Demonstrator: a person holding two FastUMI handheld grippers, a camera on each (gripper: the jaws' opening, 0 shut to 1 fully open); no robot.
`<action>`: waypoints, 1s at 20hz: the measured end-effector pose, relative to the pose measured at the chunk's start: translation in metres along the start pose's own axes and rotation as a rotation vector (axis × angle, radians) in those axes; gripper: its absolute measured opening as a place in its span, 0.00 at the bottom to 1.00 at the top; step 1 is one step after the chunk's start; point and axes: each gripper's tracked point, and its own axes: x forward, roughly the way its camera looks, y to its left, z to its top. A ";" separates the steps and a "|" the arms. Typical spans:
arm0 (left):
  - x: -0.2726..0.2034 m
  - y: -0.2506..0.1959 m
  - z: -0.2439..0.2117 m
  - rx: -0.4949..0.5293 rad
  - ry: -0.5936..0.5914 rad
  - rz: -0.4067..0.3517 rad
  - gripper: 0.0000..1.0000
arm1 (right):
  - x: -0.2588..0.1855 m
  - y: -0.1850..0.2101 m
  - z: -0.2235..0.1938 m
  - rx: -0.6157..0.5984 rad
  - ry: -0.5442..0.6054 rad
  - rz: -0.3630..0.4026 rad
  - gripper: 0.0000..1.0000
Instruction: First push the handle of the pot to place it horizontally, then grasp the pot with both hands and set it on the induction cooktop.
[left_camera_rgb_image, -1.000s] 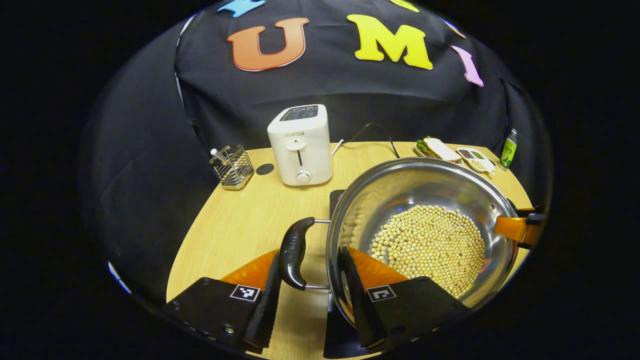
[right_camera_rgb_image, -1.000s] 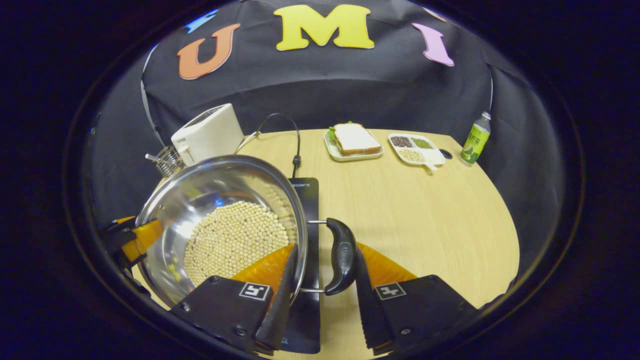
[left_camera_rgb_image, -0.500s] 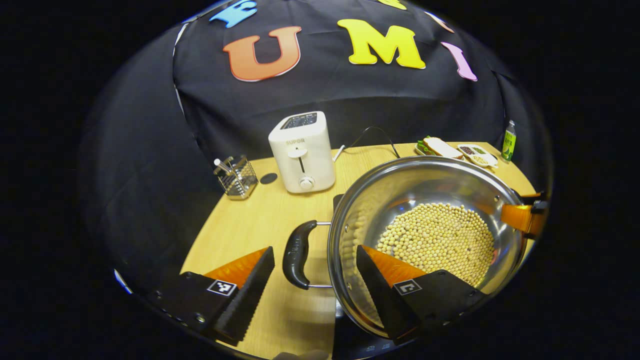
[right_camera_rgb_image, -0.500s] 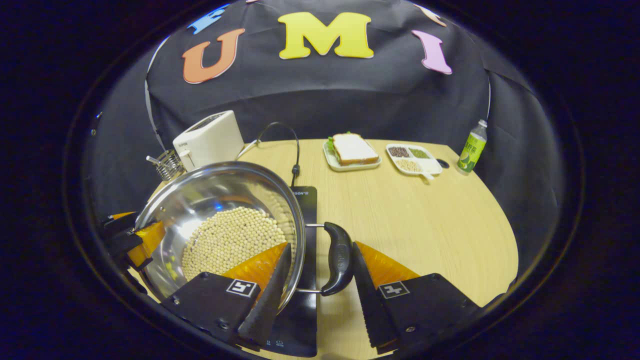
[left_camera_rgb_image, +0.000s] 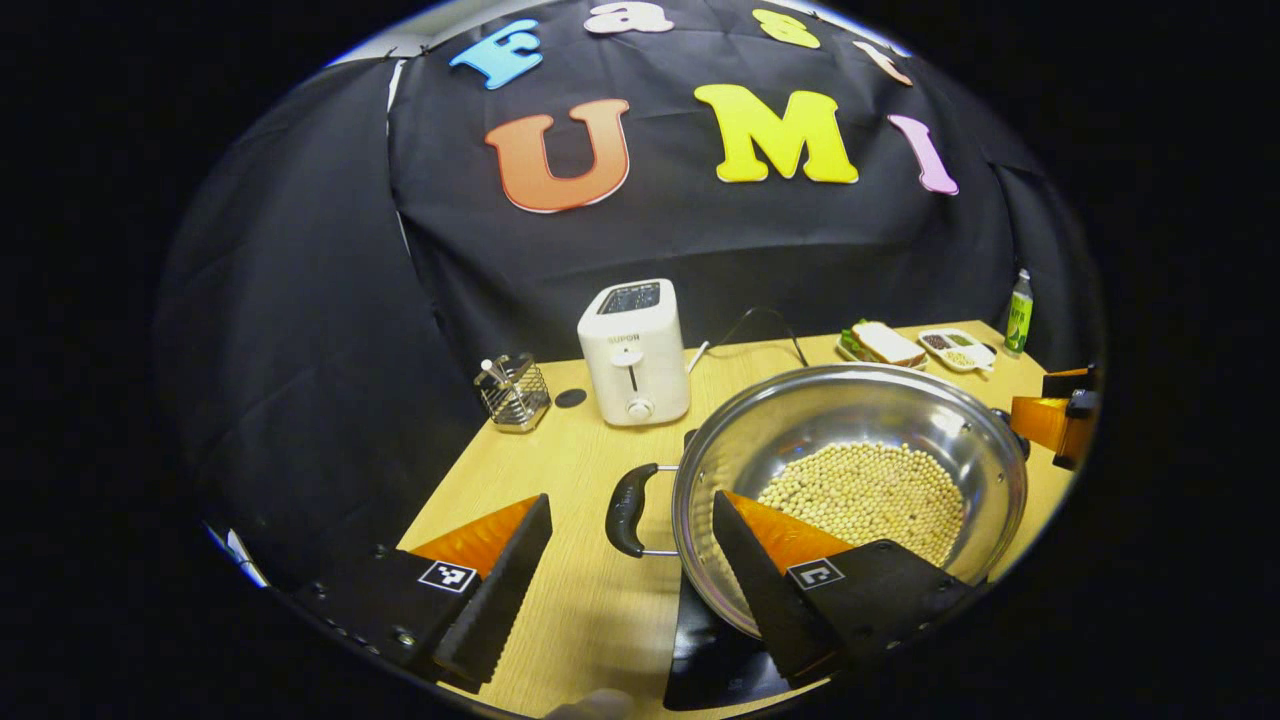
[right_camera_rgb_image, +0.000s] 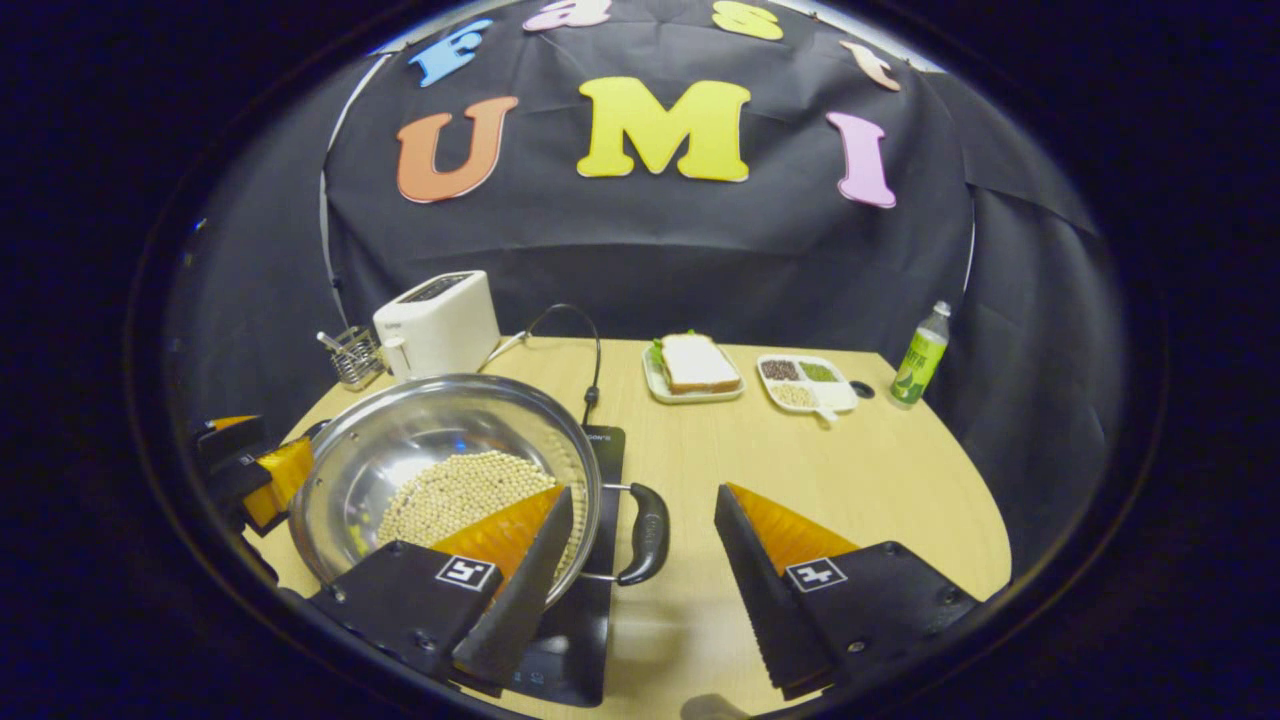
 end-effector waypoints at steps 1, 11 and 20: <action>-0.012 -0.004 0.006 -0.007 -0.013 0.006 0.97 | -0.010 -0.004 0.005 -0.014 -0.019 0.008 0.90; -0.159 -0.106 0.101 -0.042 -0.210 0.045 0.96 | -0.125 -0.100 0.059 -0.058 -0.190 0.099 1.00; -0.262 -0.144 0.205 -0.062 -0.359 0.002 0.96 | -0.235 -0.196 0.140 -0.017 -0.365 0.089 1.00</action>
